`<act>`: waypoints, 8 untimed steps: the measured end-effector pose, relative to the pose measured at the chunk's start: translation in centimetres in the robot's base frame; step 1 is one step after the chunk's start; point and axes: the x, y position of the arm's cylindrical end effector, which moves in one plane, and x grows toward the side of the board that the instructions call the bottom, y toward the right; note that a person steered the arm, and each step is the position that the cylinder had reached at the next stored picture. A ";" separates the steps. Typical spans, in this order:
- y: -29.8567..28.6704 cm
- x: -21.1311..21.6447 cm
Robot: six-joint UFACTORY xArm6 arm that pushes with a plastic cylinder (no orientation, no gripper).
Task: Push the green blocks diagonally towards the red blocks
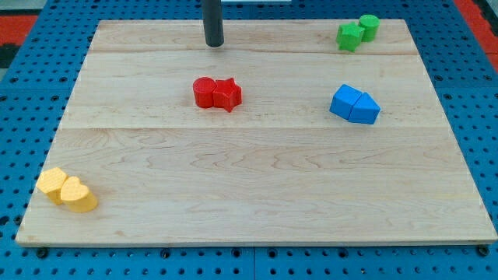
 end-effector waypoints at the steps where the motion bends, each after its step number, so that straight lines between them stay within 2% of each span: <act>1: 0.0 0.0; 3: 1.7 0.2; 5: 19.8 9.7; 6: 32.9 6.7; 7: 37.6 -0.6; 8: 33.8 -5.8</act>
